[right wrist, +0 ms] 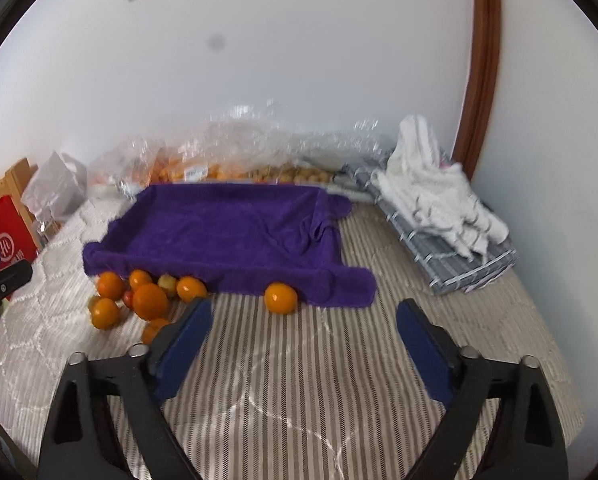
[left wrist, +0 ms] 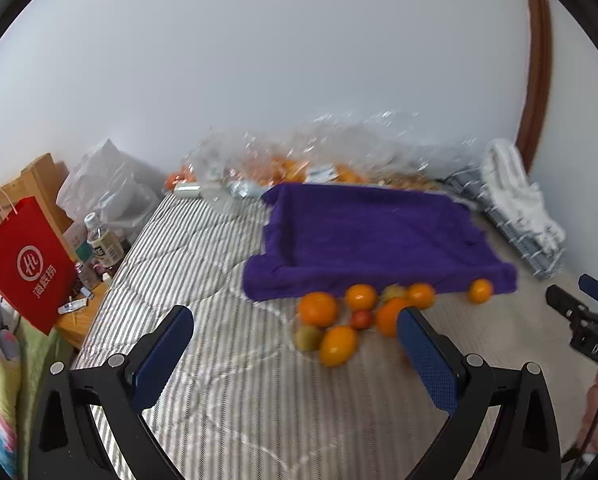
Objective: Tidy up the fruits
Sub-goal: 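Grasp an orange at the towel edge with the right gripper while the left grasps a small yellow-green fruit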
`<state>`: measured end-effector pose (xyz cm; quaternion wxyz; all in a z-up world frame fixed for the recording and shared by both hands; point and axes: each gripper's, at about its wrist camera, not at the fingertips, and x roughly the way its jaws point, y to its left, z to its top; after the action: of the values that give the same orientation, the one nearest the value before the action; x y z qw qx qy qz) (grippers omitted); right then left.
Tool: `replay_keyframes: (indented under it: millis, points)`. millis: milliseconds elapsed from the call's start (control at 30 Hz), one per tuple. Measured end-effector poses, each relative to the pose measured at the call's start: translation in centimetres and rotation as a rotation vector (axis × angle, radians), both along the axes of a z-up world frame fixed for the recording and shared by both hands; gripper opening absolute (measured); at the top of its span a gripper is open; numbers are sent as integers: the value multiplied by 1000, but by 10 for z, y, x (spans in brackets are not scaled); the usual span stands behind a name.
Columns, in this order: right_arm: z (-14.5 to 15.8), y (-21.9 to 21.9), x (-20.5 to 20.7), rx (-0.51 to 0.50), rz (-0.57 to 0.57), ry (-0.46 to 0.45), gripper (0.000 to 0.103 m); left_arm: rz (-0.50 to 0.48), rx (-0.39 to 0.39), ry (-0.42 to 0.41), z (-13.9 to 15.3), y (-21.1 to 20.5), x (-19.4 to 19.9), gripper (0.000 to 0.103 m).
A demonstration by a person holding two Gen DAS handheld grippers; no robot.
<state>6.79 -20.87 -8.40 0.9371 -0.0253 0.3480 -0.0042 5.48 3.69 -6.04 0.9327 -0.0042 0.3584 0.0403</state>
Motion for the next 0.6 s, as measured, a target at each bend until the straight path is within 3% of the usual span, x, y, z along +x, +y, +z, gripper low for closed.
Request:
replay_keyframes:
  millis: [167,333,600]
  points:
    - [-38,-1,23,20,21,66,70,4,3,59,-32,17,17,93]
    - [-67,-9,43,108,54,145,62,-26,-35,125,-57,30,24,78]
    - [-77,0,73,84,71,175,59,-59,-40,208,-85,43,22,78]
